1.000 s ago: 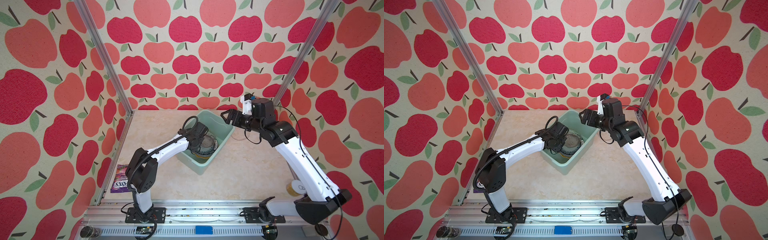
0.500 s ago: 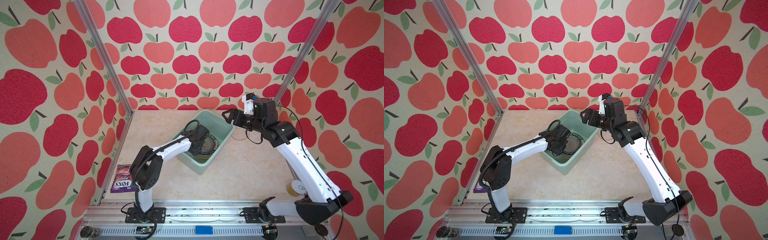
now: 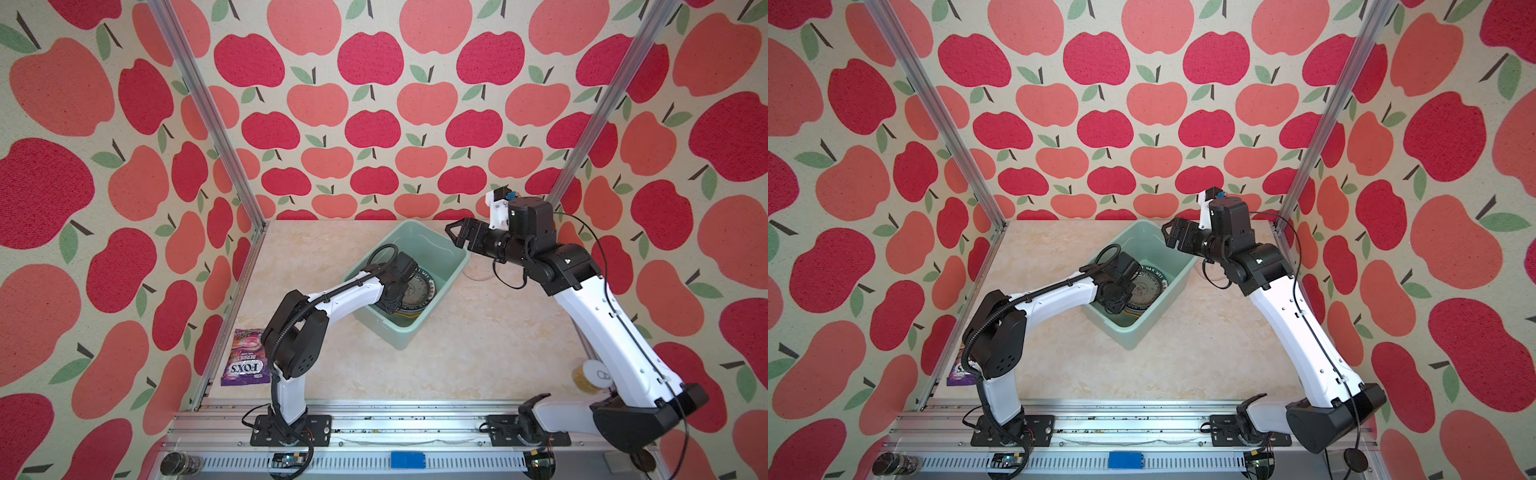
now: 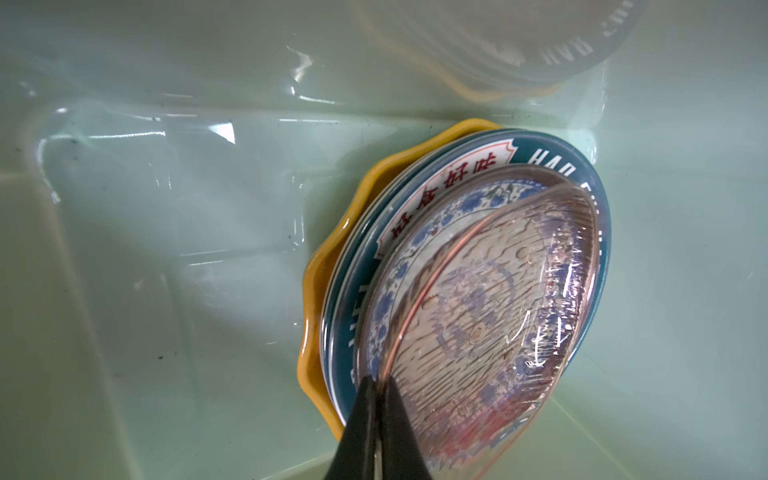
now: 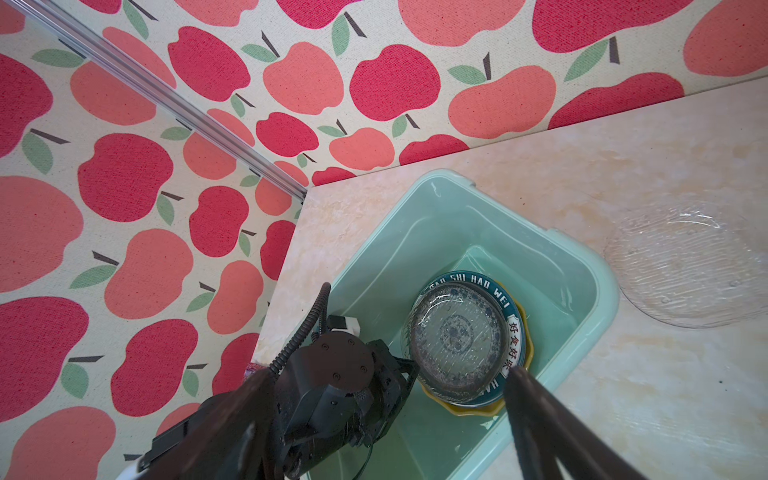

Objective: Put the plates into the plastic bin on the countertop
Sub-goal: 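Lower the clear glass plate onto the floral plate and open the left gripper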

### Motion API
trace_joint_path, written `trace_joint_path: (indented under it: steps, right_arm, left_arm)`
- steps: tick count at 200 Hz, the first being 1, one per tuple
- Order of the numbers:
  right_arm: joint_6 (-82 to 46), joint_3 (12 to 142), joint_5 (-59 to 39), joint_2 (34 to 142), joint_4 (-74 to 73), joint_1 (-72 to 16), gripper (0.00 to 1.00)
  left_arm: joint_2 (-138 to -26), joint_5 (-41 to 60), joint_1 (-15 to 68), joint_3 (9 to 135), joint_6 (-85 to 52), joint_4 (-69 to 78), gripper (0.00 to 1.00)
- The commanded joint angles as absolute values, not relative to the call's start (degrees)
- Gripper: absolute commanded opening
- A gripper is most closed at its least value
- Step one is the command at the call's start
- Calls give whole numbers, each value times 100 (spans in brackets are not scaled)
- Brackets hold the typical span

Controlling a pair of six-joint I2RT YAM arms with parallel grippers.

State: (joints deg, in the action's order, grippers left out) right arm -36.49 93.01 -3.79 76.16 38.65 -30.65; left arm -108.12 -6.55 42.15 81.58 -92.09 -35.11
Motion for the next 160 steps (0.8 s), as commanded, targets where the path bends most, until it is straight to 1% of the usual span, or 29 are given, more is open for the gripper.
trace_joint_path:
  steps: [1,14,39,91,121,131,160]
  right_arm:
    - [-3625,9255,-436,7453,4016,-3032,90]
    - [-3638,9249,-435,7436,4030,-3032,90]
    - [-3671,9237,-438,7409,4043,-3032,90]
    - [-3748,9233,-464,7322,4114,-3032,90]
    - [-3802,9229,-470,7269,4160,-3032,90]
    - [-3830,9222,-506,7262,4165,-3032,90]
    - [-3885,9231,-529,7255,4302,-3032,90]
  left_arm:
    - [-10938,-571,4229,8079,-9255,-3720,11]
    - [-10925,-580,4234,8104,-9246,-3722,17]
    - [-10898,-627,4235,8179,-9155,-3769,19]
    - [-10873,-685,4233,8345,-8966,-3955,30]
    - [-10780,-755,4245,8413,-8781,-4000,45]
    - [-10780,-781,4263,8494,-8602,-4016,53]
    - [-10642,-1047,4359,8965,-7817,-4103,63]
